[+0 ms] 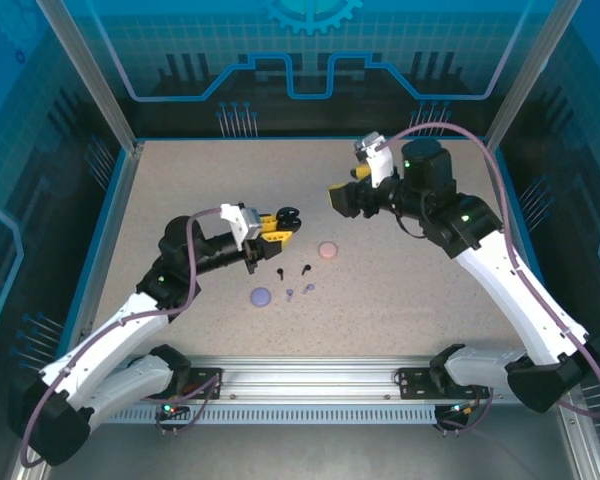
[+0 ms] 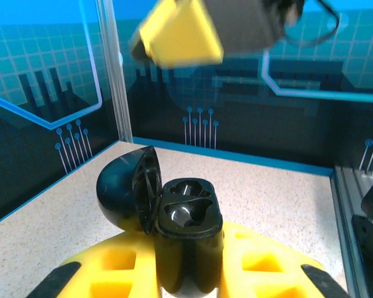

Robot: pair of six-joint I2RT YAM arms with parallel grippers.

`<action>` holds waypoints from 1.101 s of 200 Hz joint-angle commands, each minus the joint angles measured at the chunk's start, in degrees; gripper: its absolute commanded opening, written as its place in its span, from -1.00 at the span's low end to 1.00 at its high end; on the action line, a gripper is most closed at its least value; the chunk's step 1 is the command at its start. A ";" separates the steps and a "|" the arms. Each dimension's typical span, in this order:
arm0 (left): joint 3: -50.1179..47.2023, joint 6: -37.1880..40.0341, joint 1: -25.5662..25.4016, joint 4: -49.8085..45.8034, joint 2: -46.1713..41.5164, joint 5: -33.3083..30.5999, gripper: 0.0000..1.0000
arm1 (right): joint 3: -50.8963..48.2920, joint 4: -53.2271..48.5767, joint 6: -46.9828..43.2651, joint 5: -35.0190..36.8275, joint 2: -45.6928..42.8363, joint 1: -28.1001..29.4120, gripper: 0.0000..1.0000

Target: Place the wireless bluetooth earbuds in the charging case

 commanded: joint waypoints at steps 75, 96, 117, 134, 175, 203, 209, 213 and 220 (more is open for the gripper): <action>-4.42 -4.24 -0.33 0.33 -11.55 -3.54 -1.00 | -11.66 -6.21 29.09 7.69 19.24 7.99 0.22; -4.42 -4.36 -0.33 -0.48 -13.04 -3.44 -1.00 | -10.99 -4.80 31.80 8.77 23.31 9.88 0.22; -4.41 -4.24 -0.34 -1.01 -14.41 -3.51 -1.00 | -9.96 -3.59 34.18 8.78 27.21 11.29 0.19; -4.42 -3.84 -0.34 -1.34 -15.32 -3.48 -1.00 | -8.03 -4.20 35.74 9.94 30.31 12.44 0.15; -4.25 -3.34 -0.33 -2.72 -16.30 -2.94 -1.00 | -3.91 -5.42 39.09 12.33 36.76 14.69 0.06; -4.24 -3.44 -0.28 -3.13 -16.87 -2.45 -1.00 | -3.00 -4.62 40.88 13.63 39.04 15.14 0.04; -4.23 -3.54 -0.30 -3.13 -16.97 -2.36 -1.00 | -2.77 -4.67 41.06 13.75 39.44 15.14 0.04; -4.24 -3.53 -0.33 -3.12 -17.00 -2.27 -1.00 | -2.52 -4.82 41.06 13.87 39.81 15.16 0.04; -4.27 -3.53 -0.28 -3.20 -17.14 -2.19 -1.00 | -2.15 -4.97 41.15 13.96 40.37 15.20 0.03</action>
